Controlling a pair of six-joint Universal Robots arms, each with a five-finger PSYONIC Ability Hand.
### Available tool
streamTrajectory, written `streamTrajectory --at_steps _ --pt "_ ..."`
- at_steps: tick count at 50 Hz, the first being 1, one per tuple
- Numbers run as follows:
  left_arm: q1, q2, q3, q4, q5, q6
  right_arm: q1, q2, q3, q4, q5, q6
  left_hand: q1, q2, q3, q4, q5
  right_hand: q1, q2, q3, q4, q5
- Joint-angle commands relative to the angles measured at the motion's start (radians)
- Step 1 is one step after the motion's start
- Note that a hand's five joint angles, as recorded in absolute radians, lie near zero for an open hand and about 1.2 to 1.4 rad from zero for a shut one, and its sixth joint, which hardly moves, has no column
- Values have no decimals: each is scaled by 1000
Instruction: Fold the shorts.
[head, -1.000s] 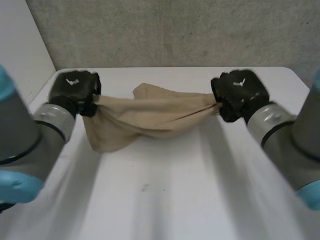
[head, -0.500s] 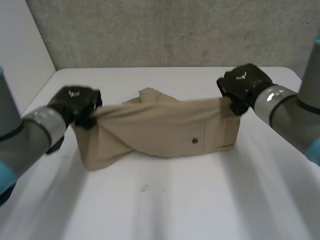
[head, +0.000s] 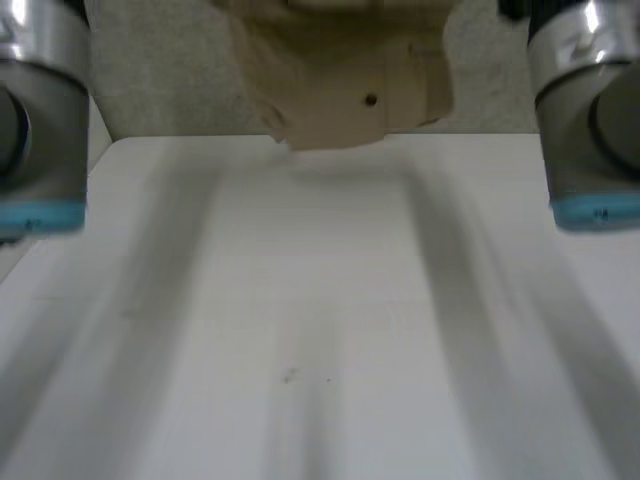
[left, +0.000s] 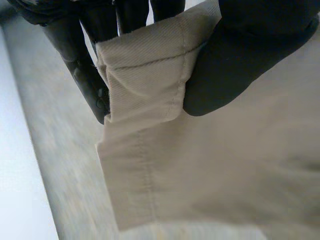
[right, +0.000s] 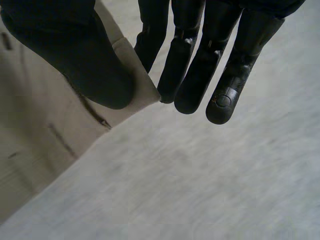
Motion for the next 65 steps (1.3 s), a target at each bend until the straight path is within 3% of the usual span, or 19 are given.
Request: streamTrajectory --at_steps 1,9,13,23,30,35,36,37,40,41,43,47,54,59,65 --pt "-5 12 -303 -80 2 1 -1 18 192 87 -54 7 249 191 200 199 232 429 216 215 207 238" --pt "-41 -46 -534 -116 -5 4 -2 113 396 155 -55 7 249 191 200 199 232 429 216 215 207 238" --pt "-80 -57 -584 -207 -7 5 -13 115 450 231 -57 7 249 191 200 199 232 429 216 215 207 238" --pt "-104 4 -600 -645 1 11 -22 29 551 399 -118 1 249 191 200 199 232 429 216 215 207 238" --pt "-115 59 -626 -808 11 13 -50 -40 573 600 -187 -21 249 191 200 199 232 429 216 215 207 238" --pt "-138 102 -653 -813 13 13 -74 -92 600 714 -232 -98 249 191 200 199 232 429 216 215 207 238" --pt "-137 105 -656 -810 18 13 -85 -97 608 713 -238 -104 163 104 113 112 145 429 216 215 207 238" --pt "-132 107 -658 -805 27 11 -100 -99 622 702 -250 -108 -85 -144 -135 -136 -103 429 216 215 207 238" --pt "-130 102 -655 -792 33 13 -116 -99 652 642 -267 -99 -456 -515 -506 -507 -474 429 216 215 207 238" --pt "-129 101 -649 -779 33 14 -117 -99 665 615 -267 -93 -737 -795 -786 -787 -754 429 216 215 207 238" --pt "-124 101 -640 -764 30 19 -117 -97 682 572 -266 -75 -936 -994 -985 -986 -953 429 216 215 207 238" --pt "-95 110 -557 -691 31 19 -120 -88 715 461 -266 10 -936 -995 -986 -987 -954 429 216 215 207 238" --pt "-17 76 -426 -569 63 79 -108 -45 728 435 -266 33 -878 -936 -927 -928 -895 429 216 215 207 238" --pt "26 -132 -272 -502 177 206 -107 -36 731 432 -266 34 -822 -880 -871 -873 -840 429 216 215 207 238" --pt "31 -348 -68 -518 211 275 -107 -33 742 423 -266 36 -787 -845 -836 -837 -804 429 216 215 207 238"
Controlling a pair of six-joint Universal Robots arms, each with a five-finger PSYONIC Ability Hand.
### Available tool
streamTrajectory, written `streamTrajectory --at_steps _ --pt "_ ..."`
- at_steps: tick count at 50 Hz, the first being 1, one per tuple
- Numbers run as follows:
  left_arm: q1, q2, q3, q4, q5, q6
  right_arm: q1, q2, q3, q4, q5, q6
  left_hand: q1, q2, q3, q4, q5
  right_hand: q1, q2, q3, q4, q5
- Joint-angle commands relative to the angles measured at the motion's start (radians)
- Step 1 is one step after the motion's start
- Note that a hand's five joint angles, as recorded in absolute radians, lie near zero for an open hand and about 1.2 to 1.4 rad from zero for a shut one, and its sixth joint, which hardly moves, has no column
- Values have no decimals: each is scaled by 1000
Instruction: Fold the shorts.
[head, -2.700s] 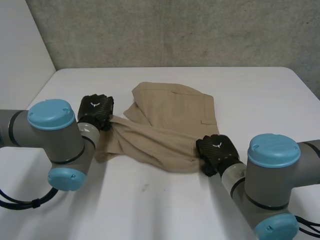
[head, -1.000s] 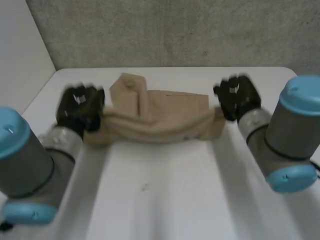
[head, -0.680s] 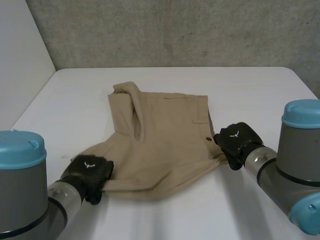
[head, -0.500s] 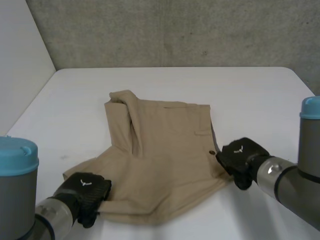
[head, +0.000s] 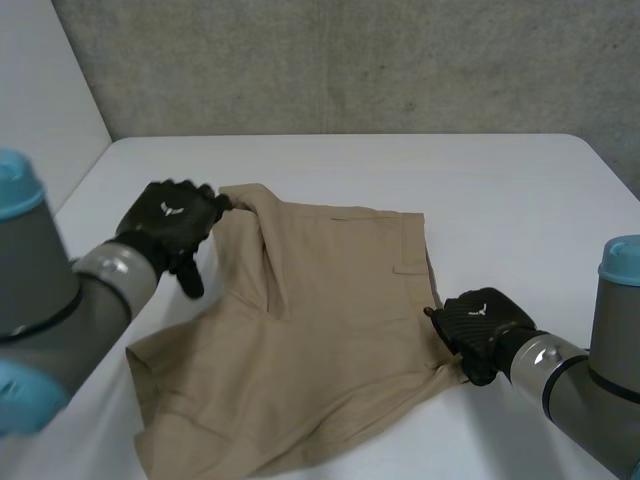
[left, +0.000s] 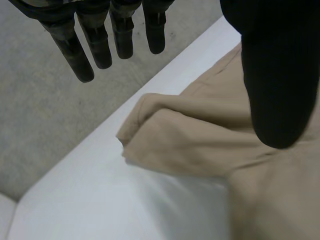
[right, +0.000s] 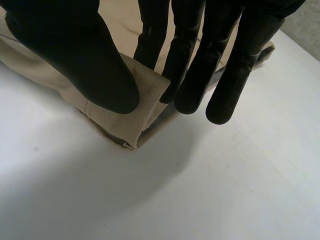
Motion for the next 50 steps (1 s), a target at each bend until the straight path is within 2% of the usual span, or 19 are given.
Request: streamTrajectory --at_steps 1,9,21,22,23,24,25,28,30,33,34,38,41,44,45,48,50 --pt "16 -293 262 -5 63 105 1 10 14 -10 1 -2 108 108 115 111 108 411 216 215 203 231" --pt "25 -498 458 -24 71 165 0 11 23 -24 4 -2 249 248 256 251 249 411 216 215 203 231" --pt "26 -608 544 -22 83 223 0 20 28 -24 4 -5 311 310 317 313 311 411 216 215 203 231" --pt "26 -614 548 -21 89 222 0 23 28 -26 5 -5 352 351 358 354 352 411 216 215 203 231" --pt "29 -626 555 -21 100 222 0 23 28 -26 5 -5 518 517 524 520 518 411 216 215 203 231" --pt "29 -628 555 -18 102 222 0 25 28 -27 5 -7 554 554 561 557 554 411 216 215 203 231" --pt "32 -632 560 -13 100 220 0 27 28 -27 5 -7 863 862 869 865 863 411 216 215 203 231" --pt "34 -635 569 7 77 222 0 27 28 -27 5 -7 1135 1135 1142 1137 1135 411 216 215 203 231" --pt "39 -634 568 24 47 222 0 27 28 -27 5 -5 1136 1135 1142 1138 1136 411 216 215 203 231" --pt "48 -623 558 33 -50 232 0 27 31 -29 5 -5 1136 1135 1142 1138 1136 411 216 215 203 231" --pt "49 -618 548 30 -97 248 1 27 31 -29 5 -7 1136 1135 1142 1138 1136 411 216 215 203 231" --pt "49 -597 480 22 -176 321 1 27 31 -29 5 -10 1136 1135 1142 1138 1136 411 216 215 203 231" --pt "71 -556 413 24 -197 383 1 28 31 -29 5 -13 1136 1135 1142 1138 1136 411 216 215 203 231" --pt "82 -516 354 24 -196 397 1 40 28 -29 5 -13 1136 1135 1142 1138 1136 411 216 215 203 231" --pt "77 -500 341 24 -194 391 3 43 28 -29 5 -15 1092 1092 1099 1095 1092 411 216 215 203 231" --pt "71 -467 311 22 -179 357 3 43 28 -29 7 -15 586 586 593 588 586 411 216 215 203 231" --pt "68 -447 304 22 -168 331 3 43 28 -29 7 -13 485 484 491 487 485 411 216 215 203 231"
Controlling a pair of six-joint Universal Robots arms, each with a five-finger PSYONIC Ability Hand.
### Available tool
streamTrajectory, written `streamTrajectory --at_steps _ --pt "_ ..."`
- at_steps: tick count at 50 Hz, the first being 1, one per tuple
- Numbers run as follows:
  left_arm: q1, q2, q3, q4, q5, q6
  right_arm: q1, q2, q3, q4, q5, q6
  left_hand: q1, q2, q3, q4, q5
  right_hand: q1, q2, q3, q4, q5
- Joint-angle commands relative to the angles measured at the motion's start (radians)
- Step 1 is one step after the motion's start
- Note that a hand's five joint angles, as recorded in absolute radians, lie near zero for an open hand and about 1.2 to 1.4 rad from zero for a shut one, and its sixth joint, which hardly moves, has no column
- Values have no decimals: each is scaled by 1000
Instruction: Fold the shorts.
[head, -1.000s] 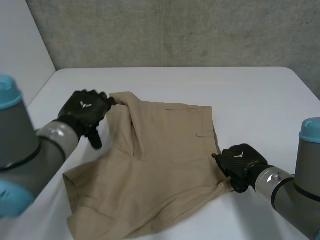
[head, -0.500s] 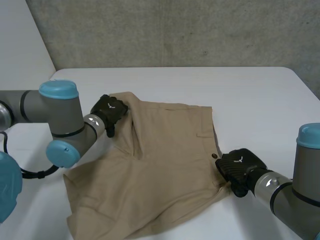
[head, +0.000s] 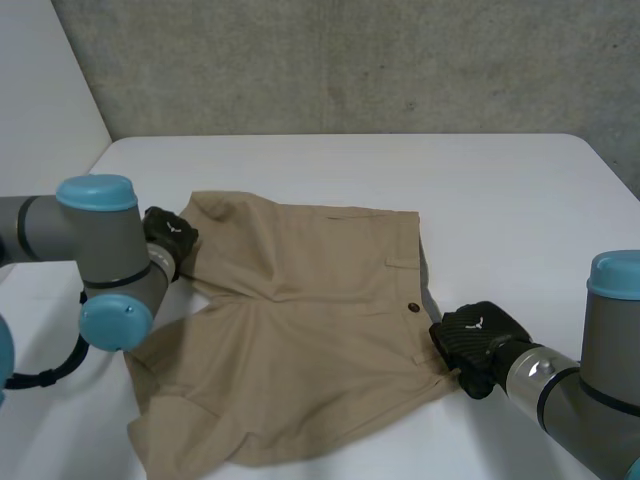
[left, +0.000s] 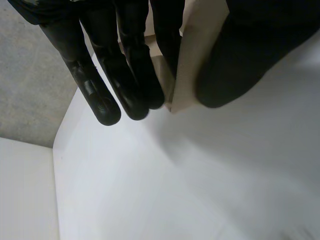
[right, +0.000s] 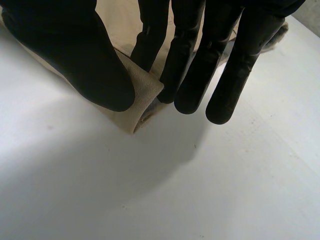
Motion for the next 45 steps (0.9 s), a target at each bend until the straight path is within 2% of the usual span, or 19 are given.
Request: streamTrajectory --at_steps 1,2,4,9,13,18,28,32,36,37,39,45 --pt "-9 96 -78 -3 34 -63 1 7 -1 0 1 -1 -416 -475 -473 -478 -430 411 216 215 203 231" --pt "-8 123 -80 -3 43 -98 0 7 -1 0 1 -1 -541 -600 -598 -603 -556 411 216 215 203 231" --pt "-6 148 -75 -3 55 -136 0 7 -1 0 1 -1 -598 -657 -655 -660 -613 411 216 215 203 231" --pt "12 173 -48 -1 111 -232 1 7 2 2 1 -1 -604 -663 -661 -666 -619 411 216 215 203 231" --pt "51 166 -8 -9 236 -313 1 7 5 0 1 -1 -593 -651 -649 -655 -607 411 216 215 203 231" --pt "95 134 41 -45 328 -350 3 9 7 0 1 -1 -581 -640 -638 -643 -595 411 216 215 203 231" --pt "140 -34 210 -254 387 -347 1 12 5 -1 1 -2 -514 -572 -570 -575 -528 411 216 215 203 231" --pt "144 -68 234 -305 405 -345 1 13 5 -1 1 -2 -358 -417 -415 -420 -373 411 216 215 203 231" --pt "147 -67 234 -306 399 -350 1 15 5 -1 1 -2 11 -47 -46 -51 -3 411 216 215 203 231" --pt "150 -61 228 -306 395 -355 1 15 5 -3 1 -2 166 108 109 104 152 411 216 215 203 231" --pt "147 -59 222 -306 393 -355 1 20 4 -1 1 -2 275 217 219 214 261 411 216 215 203 231" --pt "149 10 150 -305 390 -353 0 26 4 -1 1 -2 276 217 219 214 262 411 216 215 203 231"
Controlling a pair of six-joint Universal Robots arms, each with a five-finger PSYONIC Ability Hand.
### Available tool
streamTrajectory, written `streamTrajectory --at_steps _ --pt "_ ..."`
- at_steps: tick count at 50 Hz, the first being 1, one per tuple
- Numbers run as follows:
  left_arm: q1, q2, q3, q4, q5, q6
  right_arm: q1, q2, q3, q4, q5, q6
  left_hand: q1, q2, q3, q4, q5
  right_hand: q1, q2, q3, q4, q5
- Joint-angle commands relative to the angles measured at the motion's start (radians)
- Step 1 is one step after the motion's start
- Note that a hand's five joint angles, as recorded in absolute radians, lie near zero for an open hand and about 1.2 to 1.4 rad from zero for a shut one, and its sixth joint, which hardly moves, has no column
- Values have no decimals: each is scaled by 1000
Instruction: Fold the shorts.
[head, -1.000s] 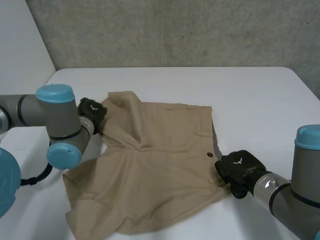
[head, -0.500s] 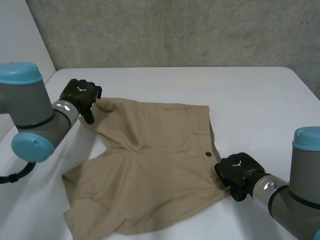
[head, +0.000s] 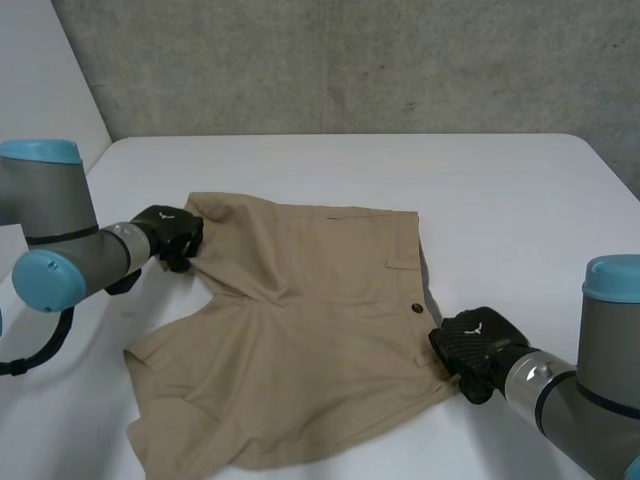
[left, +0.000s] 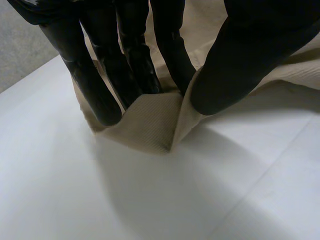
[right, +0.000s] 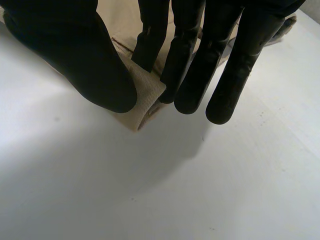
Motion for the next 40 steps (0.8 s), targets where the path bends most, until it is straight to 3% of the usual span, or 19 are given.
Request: streamTrajectory --at_steps 1,10,19,24,32,40 --pt "2 86 -88 8 -6 0 -1 6 -1 0 0 0 259 212 213 207 261 411 216 215 203 231" --pt "56 182 -284 21 -23 8 1 3 -1 0 0 0 248 201 202 195 250 411 216 215 203 231" --pt "85 297 -384 44 -31 3 2 6 1 0 0 0 -304 -350 -349 -356 -302 411 216 215 203 231" --pt "83 333 -383 72 -26 -3 1 5 1 0 0 0 -448 -494 -494 -500 -446 411 216 215 203 231" --pt "36 340 -352 161 -21 -17 1 3 1 0 0 0 -484 -530 -529 -536 -481 411 216 215 203 231" --pt "8 250 -265 192 -3 -26 2 3 2 0 0 0 -478 -524 -523 -530 -476 411 216 215 203 231"
